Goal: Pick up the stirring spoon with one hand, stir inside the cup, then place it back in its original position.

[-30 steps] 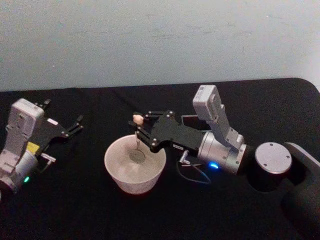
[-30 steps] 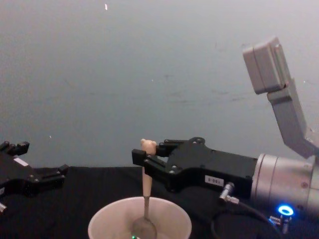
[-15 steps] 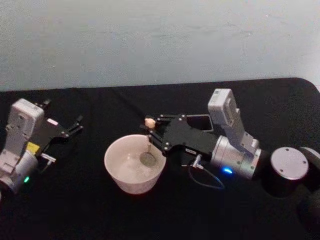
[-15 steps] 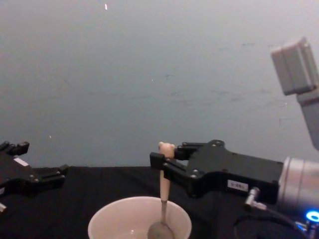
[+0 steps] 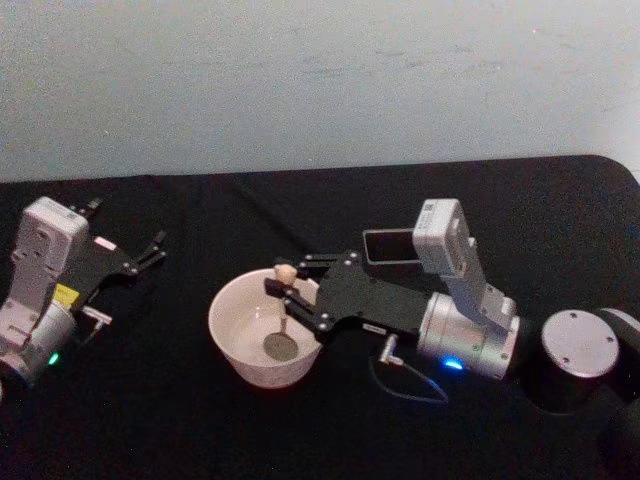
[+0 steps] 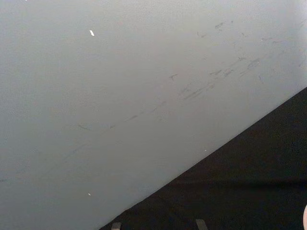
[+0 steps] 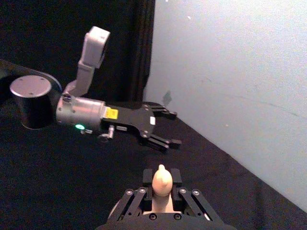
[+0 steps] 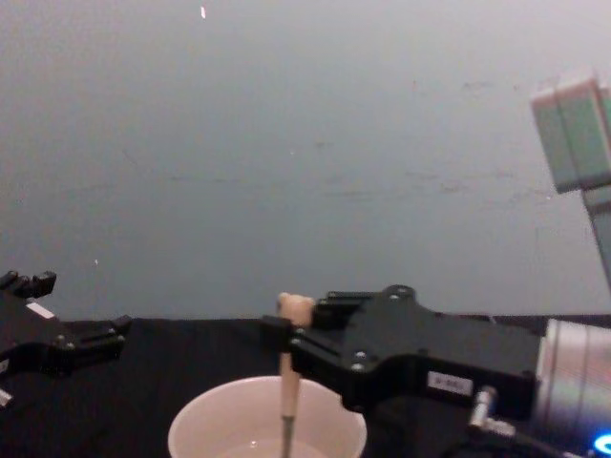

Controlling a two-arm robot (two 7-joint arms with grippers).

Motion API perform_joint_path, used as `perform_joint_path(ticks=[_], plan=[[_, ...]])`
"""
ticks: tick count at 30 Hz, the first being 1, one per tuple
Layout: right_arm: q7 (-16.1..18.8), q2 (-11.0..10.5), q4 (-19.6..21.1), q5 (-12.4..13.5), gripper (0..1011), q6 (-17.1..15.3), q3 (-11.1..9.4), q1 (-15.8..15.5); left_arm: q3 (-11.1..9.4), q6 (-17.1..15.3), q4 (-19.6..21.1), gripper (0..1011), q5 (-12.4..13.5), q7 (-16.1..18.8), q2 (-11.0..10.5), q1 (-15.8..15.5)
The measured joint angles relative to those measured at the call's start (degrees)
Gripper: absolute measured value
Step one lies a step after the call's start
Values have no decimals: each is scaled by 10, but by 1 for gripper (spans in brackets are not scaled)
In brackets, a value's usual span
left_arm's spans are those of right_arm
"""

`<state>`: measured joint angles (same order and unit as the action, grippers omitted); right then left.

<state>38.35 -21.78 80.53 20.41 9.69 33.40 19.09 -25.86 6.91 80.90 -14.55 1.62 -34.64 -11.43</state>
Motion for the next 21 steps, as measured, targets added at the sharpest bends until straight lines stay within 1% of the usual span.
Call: perform_joint_path(ticks=[6, 10, 11, 15, 21], plan=[[1, 14, -12, -1, 214, 0, 13, 10, 0, 0, 0, 1001, 0, 0, 0, 0], [-5, 29, -32, -6, 214, -1, 18, 22, 0, 0, 0, 1001, 0, 0, 0, 0], [-9, 35, -40, -8, 214, -1, 19, 26, 0, 0, 0, 1001, 0, 0, 0, 0], [-20, 50, -61, -12, 214, -1, 18, 37, 0, 0, 0, 1001, 0, 0, 0, 0], [-30, 56, -75, -13, 214, 1, 10, 46, 0, 0, 0, 1001, 0, 0, 0, 0]])
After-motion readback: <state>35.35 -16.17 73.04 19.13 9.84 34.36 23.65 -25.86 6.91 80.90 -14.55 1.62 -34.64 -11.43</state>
